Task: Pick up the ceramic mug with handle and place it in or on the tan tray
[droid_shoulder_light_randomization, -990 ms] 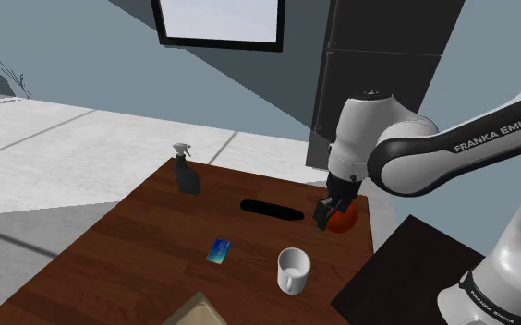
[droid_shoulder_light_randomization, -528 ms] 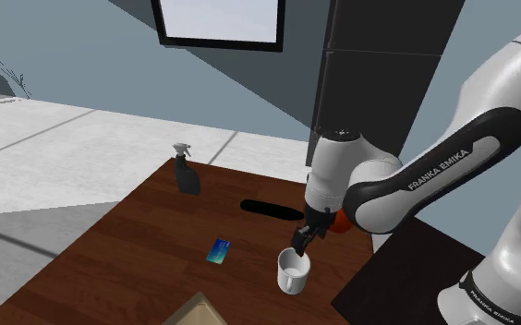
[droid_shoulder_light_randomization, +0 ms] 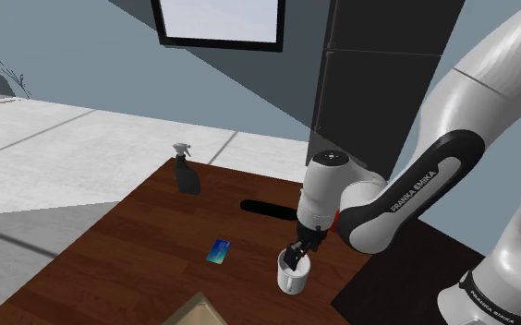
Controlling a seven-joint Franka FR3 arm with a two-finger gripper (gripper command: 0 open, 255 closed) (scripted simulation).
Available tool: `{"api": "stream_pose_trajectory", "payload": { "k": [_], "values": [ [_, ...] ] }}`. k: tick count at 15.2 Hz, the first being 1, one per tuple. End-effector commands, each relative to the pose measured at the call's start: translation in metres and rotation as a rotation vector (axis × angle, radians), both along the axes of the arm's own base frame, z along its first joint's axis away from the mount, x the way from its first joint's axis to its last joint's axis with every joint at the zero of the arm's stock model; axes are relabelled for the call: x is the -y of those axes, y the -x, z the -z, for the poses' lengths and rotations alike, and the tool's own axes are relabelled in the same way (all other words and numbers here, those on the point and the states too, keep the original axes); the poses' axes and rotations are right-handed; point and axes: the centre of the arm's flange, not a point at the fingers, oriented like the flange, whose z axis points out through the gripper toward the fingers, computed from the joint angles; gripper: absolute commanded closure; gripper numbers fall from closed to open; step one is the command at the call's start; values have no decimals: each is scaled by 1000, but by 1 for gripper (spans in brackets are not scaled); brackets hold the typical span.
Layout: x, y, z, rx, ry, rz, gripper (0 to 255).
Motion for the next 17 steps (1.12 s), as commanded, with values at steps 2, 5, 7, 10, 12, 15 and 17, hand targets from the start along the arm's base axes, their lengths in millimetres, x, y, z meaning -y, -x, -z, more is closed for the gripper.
{"api": "stream_pose_trajectory", "payload": {
  "k": [2,5,7,10,12,15,17],
  "values": [
    [-1,0,8,0,-1,0,0],
    [-1,0,8,0,-1,0,0],
    [-1,0,8,0,-1,0,0],
    [0,0,8,0,-1,0,255],
    [0,0,8,0,-1,0,255],
    [-1,0,8,0,-1,0,255],
    [-1,0,8,0,-1,0,255]
  ]
}}
